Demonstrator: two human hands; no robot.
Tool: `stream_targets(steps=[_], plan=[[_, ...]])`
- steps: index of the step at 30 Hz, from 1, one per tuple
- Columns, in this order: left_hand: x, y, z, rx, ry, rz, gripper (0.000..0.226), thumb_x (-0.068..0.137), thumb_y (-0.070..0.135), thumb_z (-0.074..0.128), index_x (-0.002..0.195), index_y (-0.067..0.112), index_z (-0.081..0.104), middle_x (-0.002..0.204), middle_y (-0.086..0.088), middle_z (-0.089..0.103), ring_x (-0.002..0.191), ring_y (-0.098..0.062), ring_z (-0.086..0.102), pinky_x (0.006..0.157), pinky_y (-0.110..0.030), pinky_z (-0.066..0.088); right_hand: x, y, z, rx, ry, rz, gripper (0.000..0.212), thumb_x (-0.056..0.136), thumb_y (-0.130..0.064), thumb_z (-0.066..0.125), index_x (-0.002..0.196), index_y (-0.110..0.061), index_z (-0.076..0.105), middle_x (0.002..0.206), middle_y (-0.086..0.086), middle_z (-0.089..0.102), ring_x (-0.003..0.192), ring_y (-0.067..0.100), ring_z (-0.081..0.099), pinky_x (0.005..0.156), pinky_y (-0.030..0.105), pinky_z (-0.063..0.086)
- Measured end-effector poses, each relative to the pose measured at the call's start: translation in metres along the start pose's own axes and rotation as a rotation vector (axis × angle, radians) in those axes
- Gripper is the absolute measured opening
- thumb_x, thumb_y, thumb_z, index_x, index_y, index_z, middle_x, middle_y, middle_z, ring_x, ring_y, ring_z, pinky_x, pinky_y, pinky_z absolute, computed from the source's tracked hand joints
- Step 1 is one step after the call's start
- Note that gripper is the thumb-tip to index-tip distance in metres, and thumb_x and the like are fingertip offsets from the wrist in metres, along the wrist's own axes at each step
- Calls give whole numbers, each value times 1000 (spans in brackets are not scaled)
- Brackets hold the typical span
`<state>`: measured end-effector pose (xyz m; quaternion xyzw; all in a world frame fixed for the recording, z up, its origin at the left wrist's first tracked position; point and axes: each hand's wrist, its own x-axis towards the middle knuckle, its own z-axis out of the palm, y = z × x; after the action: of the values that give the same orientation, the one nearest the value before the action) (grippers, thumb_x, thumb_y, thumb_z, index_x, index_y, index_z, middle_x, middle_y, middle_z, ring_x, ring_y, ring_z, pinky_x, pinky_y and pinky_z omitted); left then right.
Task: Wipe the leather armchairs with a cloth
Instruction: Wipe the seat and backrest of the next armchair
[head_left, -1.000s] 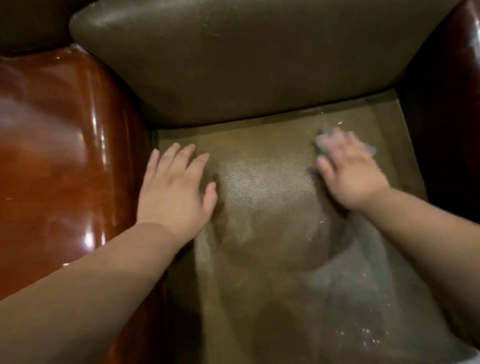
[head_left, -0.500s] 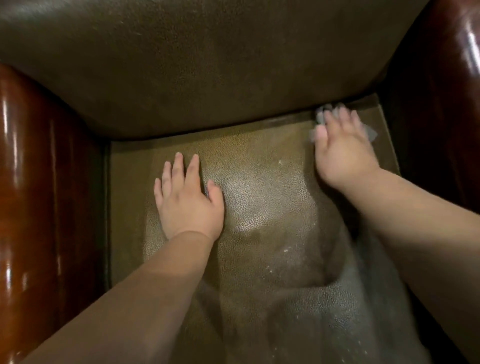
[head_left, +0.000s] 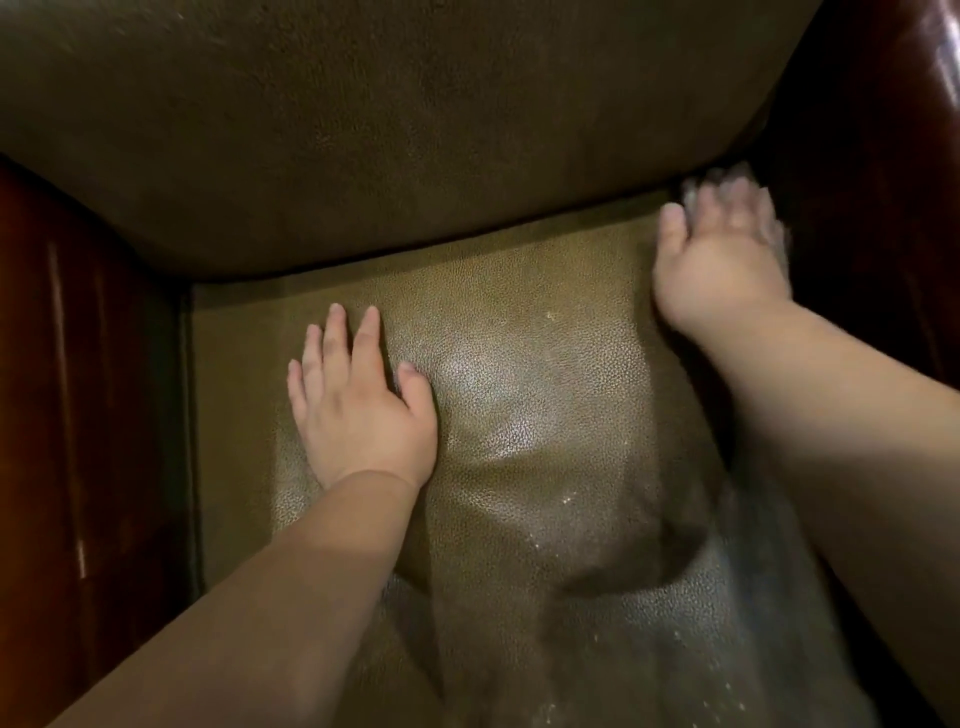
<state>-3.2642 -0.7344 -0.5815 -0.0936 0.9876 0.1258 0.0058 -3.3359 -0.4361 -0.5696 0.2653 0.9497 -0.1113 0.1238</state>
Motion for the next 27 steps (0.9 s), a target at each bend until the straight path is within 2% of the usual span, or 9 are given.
stream_targets(steps=[2,5,7,10,14,17,20,23,27], plan=[[2,-1,-1,1,-4,-4,66,94,42,40,157,25,46,169,-6,35,159,-27,24,131,-51,12,-25,-34,9,17,-46,-115,82,101,-59,10,157,-7,39,165,25,28,155,42,20,127,54,11],[4,1,-6,3,-38,4,66,94,43,39,157,26,46,169,-7,34,159,-29,23,130,-52,13,-95,-61,21,-36,-116,-747,80,97,-64,18,157,-17,43,167,16,32,156,35,23,129,49,13],[4,0,-10,20,-72,2,66,94,43,38,158,27,45,170,-7,32,159,-29,22,130,-53,12,-96,-38,10,-63,-250,-909,78,97,-66,20,161,-25,35,171,7,24,159,28,15,130,45,9],[6,-2,-17,30,-137,-11,68,94,45,37,160,28,41,172,-6,28,160,-27,18,131,-52,10,-32,8,1,-11,-43,-594,68,102,-54,28,158,-17,40,165,16,35,154,38,27,128,48,16],[10,6,-22,27,-198,-79,73,90,45,36,161,29,37,174,-5,22,162,-28,13,131,-54,7,-10,1,6,27,-14,-38,79,102,-58,21,163,-9,24,171,20,13,159,36,7,129,45,3],[10,40,-18,3,-245,-269,71,95,46,42,164,36,31,177,0,11,163,-31,2,130,-56,-2,-60,-32,13,70,-40,-55,86,99,-63,13,166,-9,12,172,21,3,159,38,0,129,49,0],[0,61,-3,105,-168,-226,73,92,53,35,164,40,29,176,0,13,162,-35,3,128,-61,-3,-98,-24,7,-5,-113,-182,86,101,-67,12,166,-12,1,173,18,-6,159,36,-11,129,47,-7],[-6,63,13,95,-32,-184,77,87,53,35,162,34,37,173,-4,25,159,-38,14,128,-62,3,-52,-5,10,-70,-2,-132,92,98,-69,12,165,-6,10,172,22,5,159,37,-1,128,47,-1],[-1,67,23,106,-55,-163,77,88,54,33,163,36,32,175,-2,21,160,-36,11,129,-59,-1,29,-14,5,52,31,128,86,102,-63,20,160,1,26,168,25,15,157,37,11,127,49,6]])
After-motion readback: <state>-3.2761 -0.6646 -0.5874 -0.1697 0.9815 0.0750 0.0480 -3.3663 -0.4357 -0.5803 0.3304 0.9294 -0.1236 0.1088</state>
